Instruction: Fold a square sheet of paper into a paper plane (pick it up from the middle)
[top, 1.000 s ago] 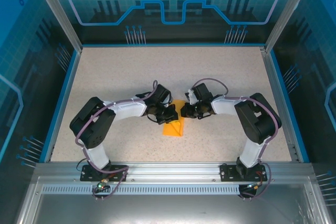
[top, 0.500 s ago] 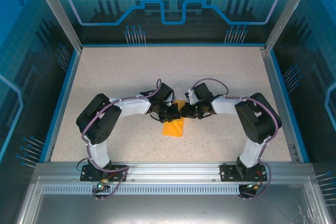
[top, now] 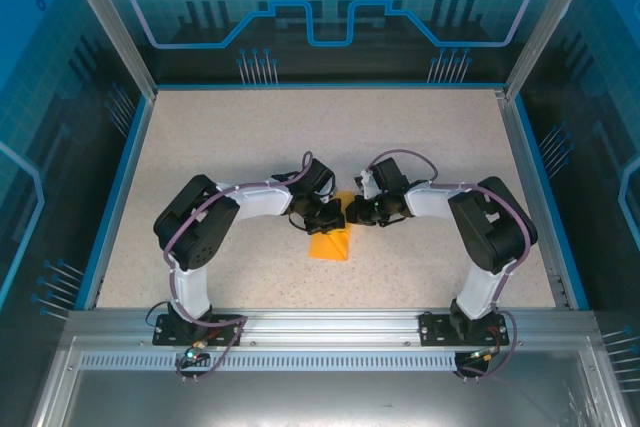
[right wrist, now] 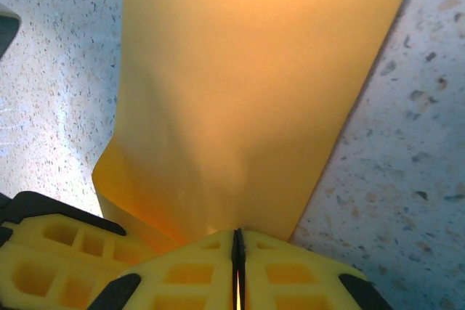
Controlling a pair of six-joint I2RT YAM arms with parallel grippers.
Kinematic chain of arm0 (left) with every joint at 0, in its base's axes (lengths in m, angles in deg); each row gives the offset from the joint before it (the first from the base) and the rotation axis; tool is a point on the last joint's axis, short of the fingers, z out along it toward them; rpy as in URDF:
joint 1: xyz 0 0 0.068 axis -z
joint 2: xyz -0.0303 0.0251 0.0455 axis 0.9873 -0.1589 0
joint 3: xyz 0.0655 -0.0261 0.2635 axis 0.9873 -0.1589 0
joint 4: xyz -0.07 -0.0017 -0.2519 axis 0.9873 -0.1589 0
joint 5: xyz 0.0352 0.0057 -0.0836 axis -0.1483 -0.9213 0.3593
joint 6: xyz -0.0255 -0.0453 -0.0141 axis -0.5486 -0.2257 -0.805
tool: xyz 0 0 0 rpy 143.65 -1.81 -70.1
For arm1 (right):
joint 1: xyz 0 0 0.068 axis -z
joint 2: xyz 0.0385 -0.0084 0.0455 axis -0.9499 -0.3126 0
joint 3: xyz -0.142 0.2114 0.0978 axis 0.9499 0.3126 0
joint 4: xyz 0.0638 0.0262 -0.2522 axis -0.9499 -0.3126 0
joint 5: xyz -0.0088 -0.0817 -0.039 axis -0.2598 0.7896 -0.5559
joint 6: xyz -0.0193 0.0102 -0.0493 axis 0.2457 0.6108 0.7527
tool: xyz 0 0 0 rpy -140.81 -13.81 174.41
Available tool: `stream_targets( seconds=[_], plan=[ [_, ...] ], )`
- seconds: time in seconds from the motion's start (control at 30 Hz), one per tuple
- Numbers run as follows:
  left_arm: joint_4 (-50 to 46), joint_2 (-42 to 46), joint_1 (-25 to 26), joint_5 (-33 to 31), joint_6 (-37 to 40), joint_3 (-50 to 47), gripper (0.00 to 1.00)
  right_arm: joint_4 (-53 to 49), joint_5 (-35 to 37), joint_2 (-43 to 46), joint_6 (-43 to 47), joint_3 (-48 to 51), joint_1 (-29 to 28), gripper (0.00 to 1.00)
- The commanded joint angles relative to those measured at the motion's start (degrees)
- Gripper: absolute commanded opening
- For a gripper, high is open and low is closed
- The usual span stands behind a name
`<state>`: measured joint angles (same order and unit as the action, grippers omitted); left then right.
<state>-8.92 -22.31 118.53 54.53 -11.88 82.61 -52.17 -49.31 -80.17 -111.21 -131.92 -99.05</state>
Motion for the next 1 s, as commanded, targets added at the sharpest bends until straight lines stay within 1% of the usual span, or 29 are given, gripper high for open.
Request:
stream_targets(
  seconds=[0.0,0.4,0.7,0.97],
  plan=[
    [-1.9,-1.7,0.6,0.7,1.8,1.5,0.01,0.9,-2.3,2.4,-0.4,0.2,0.8,0.11],
    [-1.0,-2.3,0.6,1.3,2.0,1.8,0.01,1.5,-2.9,1.8,-0.8,0.5,0.9,0.11],
    [-1.2,-2.7,0.5,1.5,2.3,2.1,0.01,-1.8,0.3,0.2,0.4,-0.9,0.9,0.11],
    [-1.1,-2.8,0.5,1.6,2.4,2.4,0.01,-2.8,0.8,-0.7,0.9,-1.3,0.6,0.11]
  ],
)
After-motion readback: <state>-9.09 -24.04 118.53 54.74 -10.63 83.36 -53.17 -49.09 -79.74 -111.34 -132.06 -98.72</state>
